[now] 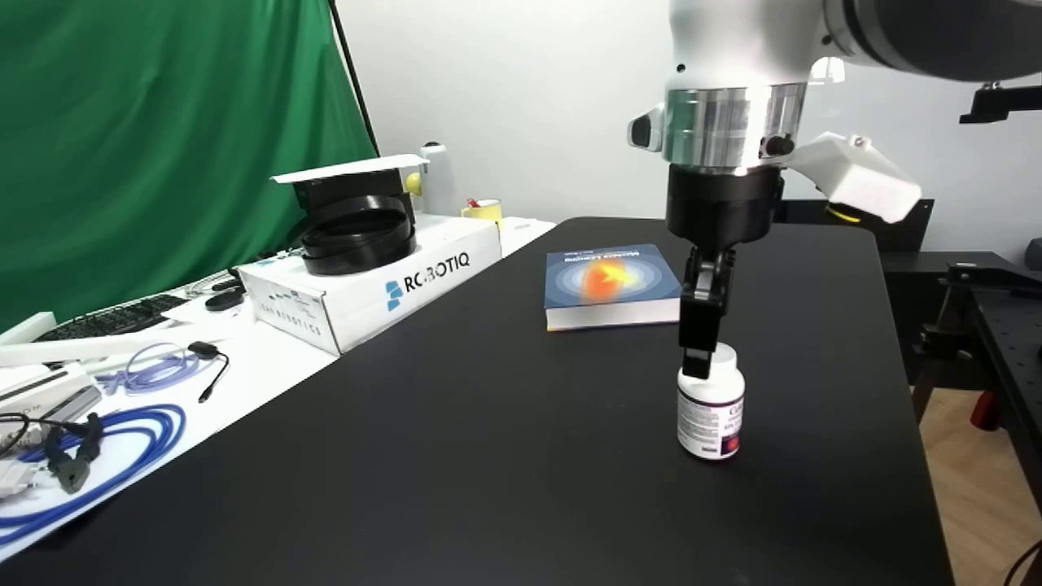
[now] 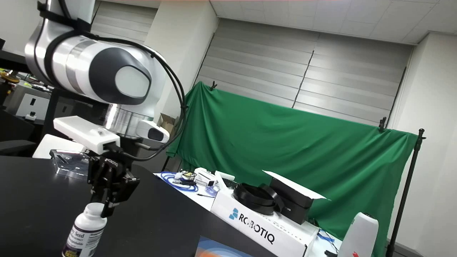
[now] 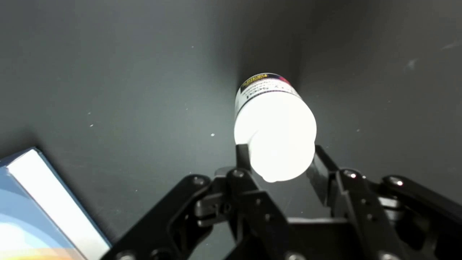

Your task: Move the bottle to the right

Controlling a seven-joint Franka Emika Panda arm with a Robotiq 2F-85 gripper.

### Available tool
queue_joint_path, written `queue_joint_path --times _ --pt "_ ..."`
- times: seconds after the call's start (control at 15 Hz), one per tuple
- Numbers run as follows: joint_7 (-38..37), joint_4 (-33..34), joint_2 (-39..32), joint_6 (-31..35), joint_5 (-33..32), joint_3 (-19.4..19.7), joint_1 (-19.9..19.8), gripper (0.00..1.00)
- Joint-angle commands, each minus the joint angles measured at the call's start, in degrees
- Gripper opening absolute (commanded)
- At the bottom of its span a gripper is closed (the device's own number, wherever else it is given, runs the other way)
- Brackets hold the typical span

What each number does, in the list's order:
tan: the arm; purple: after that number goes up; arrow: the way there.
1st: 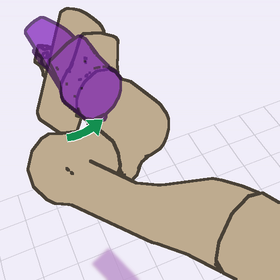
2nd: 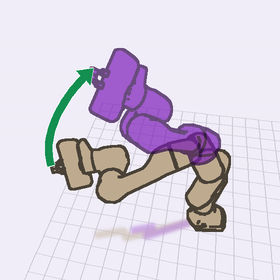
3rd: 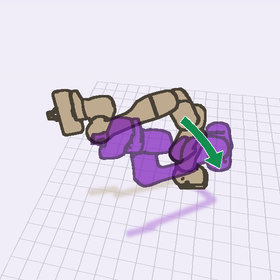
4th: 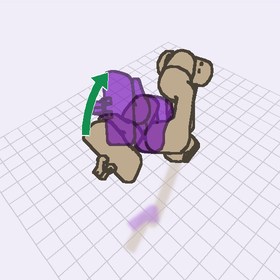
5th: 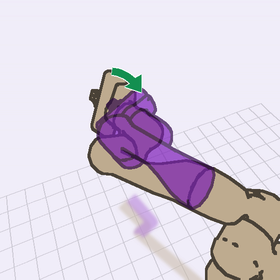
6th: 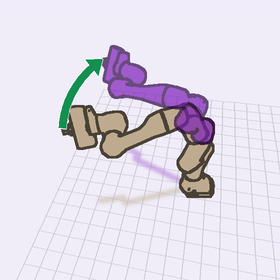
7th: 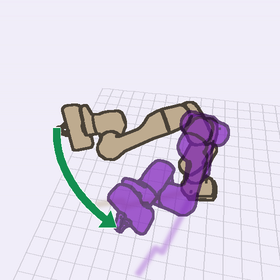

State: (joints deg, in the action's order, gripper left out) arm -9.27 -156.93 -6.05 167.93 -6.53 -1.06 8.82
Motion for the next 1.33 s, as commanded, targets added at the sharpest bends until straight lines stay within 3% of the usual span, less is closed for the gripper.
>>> queue_joint_path --times 0.0,0.27,0.47,0.8,1.27 --pt "-4.09 2.99 2.42 -3.68 -9.87 5.10 -1.10 0.19" --pt "-4.23 7.80 1.62 -5.20 -15.98 8.25 -5.34 0.19" --pt "-3.51 10.60 0.72 -6.14 -16.42 9.64 -8.29 0.19" --pt "-5.45 11.18 2.19 -9.25 -21.98 13.14 -12.02 0.19" --pt "-2.29 18.52 -4.65 -9.22 -16.49 15.04 -16.32 0.19"
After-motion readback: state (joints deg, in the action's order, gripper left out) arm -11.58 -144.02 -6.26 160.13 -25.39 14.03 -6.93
